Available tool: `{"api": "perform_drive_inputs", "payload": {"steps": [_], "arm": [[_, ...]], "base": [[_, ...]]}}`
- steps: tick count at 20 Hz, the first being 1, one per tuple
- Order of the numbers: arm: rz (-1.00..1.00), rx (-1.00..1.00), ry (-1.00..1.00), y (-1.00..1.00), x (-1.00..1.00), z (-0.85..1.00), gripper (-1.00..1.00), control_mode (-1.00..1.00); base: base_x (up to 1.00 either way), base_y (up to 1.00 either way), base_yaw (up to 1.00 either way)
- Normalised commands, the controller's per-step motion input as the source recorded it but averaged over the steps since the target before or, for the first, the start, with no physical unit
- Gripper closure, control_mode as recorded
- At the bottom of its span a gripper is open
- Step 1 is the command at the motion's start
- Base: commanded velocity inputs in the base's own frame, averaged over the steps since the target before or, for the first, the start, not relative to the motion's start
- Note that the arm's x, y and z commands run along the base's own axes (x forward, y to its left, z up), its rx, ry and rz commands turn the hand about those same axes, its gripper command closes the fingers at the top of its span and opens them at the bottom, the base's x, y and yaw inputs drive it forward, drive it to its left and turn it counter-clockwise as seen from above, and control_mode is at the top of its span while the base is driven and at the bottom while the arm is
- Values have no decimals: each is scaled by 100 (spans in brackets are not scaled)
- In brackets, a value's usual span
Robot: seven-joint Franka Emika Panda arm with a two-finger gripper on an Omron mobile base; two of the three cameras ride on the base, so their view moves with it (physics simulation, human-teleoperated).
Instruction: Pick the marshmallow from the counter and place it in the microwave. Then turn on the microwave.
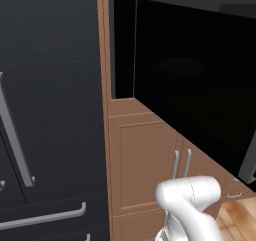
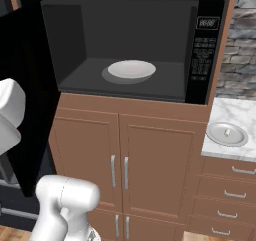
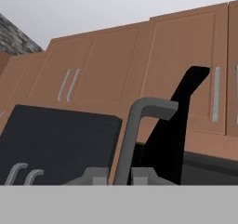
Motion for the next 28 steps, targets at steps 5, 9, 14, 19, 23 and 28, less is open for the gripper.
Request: {"api": "perform_drive_inputs", "payload": {"steps": [5, 9, 14, 19, 23, 28], "arm": [[0, 0, 0, 4, -6, 0, 100, -100], [0, 0, 0, 0, 0, 0, -100, -100], [0, 0, 0, 0, -1, 0, -100, -100], [0, 0, 0, 0, -21, 0, -100, -100], [0, 0, 0, 0, -51, 0, -100, -100], [0, 0, 1, -24, -37, 0, -100, -100]], "base": [[0, 0, 0], [0, 0, 0], [0, 0, 0], [0, 0, 0], [0, 0, 0], [0, 0, 0]]}}
